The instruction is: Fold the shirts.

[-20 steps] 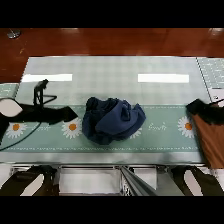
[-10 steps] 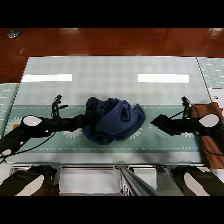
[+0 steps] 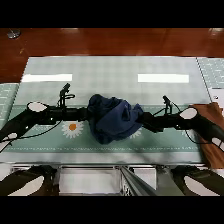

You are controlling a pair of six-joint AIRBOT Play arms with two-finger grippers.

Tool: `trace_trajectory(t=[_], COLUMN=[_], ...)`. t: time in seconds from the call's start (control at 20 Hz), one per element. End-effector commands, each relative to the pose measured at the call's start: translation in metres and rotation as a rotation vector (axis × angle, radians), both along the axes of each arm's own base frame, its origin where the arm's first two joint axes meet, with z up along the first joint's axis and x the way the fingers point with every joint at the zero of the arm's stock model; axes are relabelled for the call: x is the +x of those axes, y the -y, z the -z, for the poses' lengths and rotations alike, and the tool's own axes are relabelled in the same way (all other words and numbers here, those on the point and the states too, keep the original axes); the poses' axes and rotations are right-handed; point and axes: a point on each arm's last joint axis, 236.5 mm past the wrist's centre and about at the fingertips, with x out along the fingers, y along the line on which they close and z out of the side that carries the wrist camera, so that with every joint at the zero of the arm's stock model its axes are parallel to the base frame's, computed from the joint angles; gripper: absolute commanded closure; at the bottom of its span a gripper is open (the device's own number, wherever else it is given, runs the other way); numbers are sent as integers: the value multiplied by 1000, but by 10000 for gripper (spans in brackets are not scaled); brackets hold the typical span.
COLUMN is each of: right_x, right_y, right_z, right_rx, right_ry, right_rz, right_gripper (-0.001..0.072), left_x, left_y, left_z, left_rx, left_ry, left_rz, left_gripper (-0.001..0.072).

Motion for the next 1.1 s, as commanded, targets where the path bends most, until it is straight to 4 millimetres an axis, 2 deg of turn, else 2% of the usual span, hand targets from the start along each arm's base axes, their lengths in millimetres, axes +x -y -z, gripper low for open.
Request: trace_trajectory(t=[0.0,0.05,0.1,0.15,0.2,0.3,0.35,0.4,0.5,0.55,0.6,0.65,0.7,0.75,0.85,0.9,0.95,1.05], right_x=[22,28,32,35,37,52,66,84,130,150,162,163,155,137,86,56,29,-23], right_y=[-21,-26,-31,-40,-48,-57,-55,-50,-35,-24,-11,1,12,25,47,57,66,84], right_z=[6,6,7,6,2,-21,-41,-68,-153,-209,-269,-324,-374,-421,-489,-513,-528,-542], right_rx=[20,28,32,34,37,43,28,13,-21,-46,-82,-127,-181,-254,-370,-408,-446,-506], right_ry=[-15,-19,-21,-18,7,82,140,208,420,549,681,802,908,1008,1153,1210,1249,1291], right_rz=[-12,-13,-24,-51,-99,-166,-198,-208,-189,-174,-161,-161,-173,-184,-186,-182,-173,-157], right_gripper=[91,108,212,424,682,690,691,691,691,691,692,692,692,692,691,692,691,691], left_x=[-2,-2,-2,-2,-2,1,9,21,61,80,91,94,89,77,44,26,5,-33], left_y=[4,4,4,4,4,4,2,-1,-13,-22,-30,-40,-49,-58,-76,-85,-93,-108], left_z=[-4,-4,-4,-4,-5,-18,-35,-61,-145,-202,-257,-316,-368,-420,-495,-522,-544,-569], left_rx=[-8,-8,-7,-8,-9,-36,-62,-93,-168,-201,-216,-218,-217,-207,-125,-63,13,143], left_ry=[5,5,6,6,6,14,40,85,268,401,534,671,789,902,1090,1165,1237,1326], left_rz=[34,34,34,34,35,51,59,60,1,-39,-65,-92,-110,-128,-170,-202,-235,-305], left_gripper=[685,685,685,685,685,685,685,686,686,686,686,686,686,686,686,686,686,686])
